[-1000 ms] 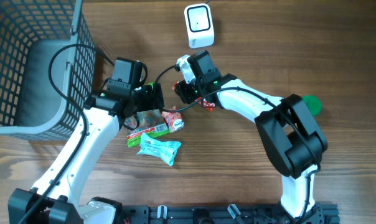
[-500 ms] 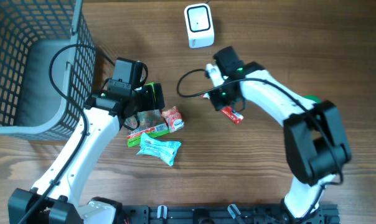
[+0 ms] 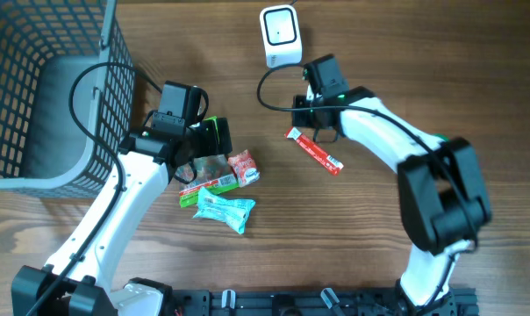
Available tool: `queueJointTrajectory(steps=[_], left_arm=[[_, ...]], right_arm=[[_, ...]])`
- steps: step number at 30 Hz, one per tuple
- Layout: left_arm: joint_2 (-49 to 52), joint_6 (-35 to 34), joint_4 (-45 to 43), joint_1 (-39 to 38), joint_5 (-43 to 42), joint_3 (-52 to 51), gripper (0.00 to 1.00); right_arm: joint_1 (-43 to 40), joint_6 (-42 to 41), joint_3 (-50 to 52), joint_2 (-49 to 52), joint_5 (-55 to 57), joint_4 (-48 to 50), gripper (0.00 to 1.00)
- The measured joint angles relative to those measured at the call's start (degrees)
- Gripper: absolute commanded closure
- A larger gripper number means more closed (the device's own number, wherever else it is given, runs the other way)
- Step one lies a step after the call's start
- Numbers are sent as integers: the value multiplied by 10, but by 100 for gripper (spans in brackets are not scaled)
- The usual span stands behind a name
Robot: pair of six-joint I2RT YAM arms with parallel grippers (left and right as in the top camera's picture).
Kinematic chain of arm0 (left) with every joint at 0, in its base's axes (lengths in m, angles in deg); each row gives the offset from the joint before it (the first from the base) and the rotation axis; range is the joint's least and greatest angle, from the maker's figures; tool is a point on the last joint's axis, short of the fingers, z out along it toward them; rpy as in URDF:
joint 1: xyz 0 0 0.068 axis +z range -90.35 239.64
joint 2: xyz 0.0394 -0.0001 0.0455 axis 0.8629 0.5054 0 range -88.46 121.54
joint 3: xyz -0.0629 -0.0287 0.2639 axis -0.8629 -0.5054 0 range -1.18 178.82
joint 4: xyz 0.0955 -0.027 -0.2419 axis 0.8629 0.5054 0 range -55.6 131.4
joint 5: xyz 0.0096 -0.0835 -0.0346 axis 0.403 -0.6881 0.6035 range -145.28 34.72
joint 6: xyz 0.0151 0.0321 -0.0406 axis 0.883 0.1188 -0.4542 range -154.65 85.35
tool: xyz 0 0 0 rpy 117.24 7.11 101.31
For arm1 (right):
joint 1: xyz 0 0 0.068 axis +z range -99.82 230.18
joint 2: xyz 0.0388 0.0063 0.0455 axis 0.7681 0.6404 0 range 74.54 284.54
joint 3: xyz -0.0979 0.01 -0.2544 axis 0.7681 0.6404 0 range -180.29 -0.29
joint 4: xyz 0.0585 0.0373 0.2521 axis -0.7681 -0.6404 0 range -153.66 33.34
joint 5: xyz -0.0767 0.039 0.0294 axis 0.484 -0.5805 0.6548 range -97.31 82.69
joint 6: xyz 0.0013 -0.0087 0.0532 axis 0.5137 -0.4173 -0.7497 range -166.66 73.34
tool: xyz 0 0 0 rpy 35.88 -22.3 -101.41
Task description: Scan the item barcode
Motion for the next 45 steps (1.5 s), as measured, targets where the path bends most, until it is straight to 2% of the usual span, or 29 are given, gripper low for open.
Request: queueJointTrajectory(steps=[6, 10, 15, 17, 18, 19, 20, 24, 26, 29, 31, 35, 40, 45], left_arm=[[0, 0, 0, 0, 0, 0, 0], [0, 0, 0, 0, 0, 0, 0], [0, 0, 0, 1, 0, 0, 0], [0, 0, 0, 0, 0, 0, 0], [0, 0, 0, 0, 0, 0, 0], [0, 0, 0, 0, 0, 0, 0], [0, 0, 0, 0, 0, 0, 0], [0, 0, 0, 0, 0, 0, 0], [0, 0, 0, 0, 0, 0, 0], [0, 0, 0, 0, 0, 0, 0], [0, 0, 0, 0, 0, 0, 0], [0, 0, 0, 0, 0, 0, 0], [0, 0, -1, 0, 0, 0, 0], [0, 0, -1, 0, 0, 0, 0]], right_arm=[[38, -25, -3, 33, -14, -21, 96], [80, -42, -13, 28, -39, -114, 91], [110, -22, -19, 22, -40, -249, 90], [111, -5, -18, 22, -39, -302, 81], [111, 7, -17, 22, -38, -327, 82], [111, 19, -15, 22, -37, -351, 94], [111, 42, -10, 26, -37, -382, 95], [95, 97, -8, 21, -74, -372, 95], [80, 105, -8, -23, -89, -353, 90], [40, 65, -9, -139, -53, -381, 95], [17, 42, -10, -175, -21, -402, 96], [12, -10, 39, -177, 10, -355, 96], [12, -208, 172, -175, 17, -263, 96], [12, -313, 238, -174, 20, -171, 96]])
